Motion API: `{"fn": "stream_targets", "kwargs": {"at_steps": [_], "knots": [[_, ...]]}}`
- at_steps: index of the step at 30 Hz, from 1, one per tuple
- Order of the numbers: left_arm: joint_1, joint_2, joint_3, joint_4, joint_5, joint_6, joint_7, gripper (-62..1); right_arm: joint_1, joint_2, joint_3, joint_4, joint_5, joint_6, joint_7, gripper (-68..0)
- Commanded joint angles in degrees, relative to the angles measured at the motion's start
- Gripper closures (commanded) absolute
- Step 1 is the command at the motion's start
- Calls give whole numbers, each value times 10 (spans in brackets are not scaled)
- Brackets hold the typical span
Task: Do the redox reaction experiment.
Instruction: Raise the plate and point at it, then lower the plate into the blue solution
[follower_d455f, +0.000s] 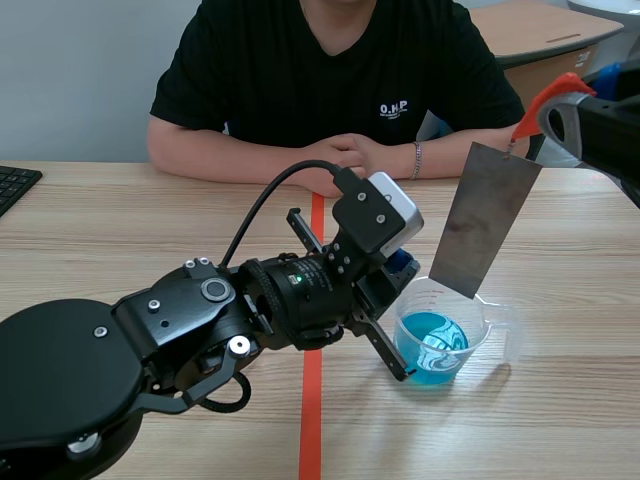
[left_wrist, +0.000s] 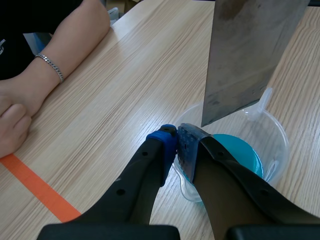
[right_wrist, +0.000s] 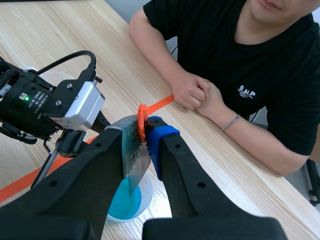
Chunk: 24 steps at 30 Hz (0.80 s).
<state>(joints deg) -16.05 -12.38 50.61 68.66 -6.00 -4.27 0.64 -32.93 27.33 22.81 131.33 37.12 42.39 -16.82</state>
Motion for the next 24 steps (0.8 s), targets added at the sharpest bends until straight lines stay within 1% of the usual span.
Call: {"fn": "stream_targets", "kwargs": {"at_steps": [1, 5, 9, 13, 17, 19, 20, 24], "knots": [[-11, 3, -4, 6, -2, 3, -8, -46, 3, 8, 0, 13, 7, 3, 11, -15], [-2, -17, -4, 7, -2, 6, -19, -46, 3, 8, 0, 13, 7, 3, 11, -15], [20, -57, -4, 26, -4, 14, -28, -46, 3, 8, 0, 13, 7, 3, 11, -15], [55, -117, -7, 72, -4, 37, -37, -46, 3, 8, 0, 13, 7, 3, 11, -15], [112, -187, -25, 138, -4, 57, -38, -47, 3, 8, -1, 13, 6, 3, 12, -15], [150, -221, -44, 175, -4, 68, -38, -46, 3, 9, -7, 13, 2, 3, 13, -15], [171, -238, -57, 193, -4, 68, -38, -46, 3, 10, -11, 13, -2, 3, 13, -15], [273, -300, -121, 262, -4, 94, -38, -47, 3, 11, -27, 12, -20, 3, 17, -15]]}}
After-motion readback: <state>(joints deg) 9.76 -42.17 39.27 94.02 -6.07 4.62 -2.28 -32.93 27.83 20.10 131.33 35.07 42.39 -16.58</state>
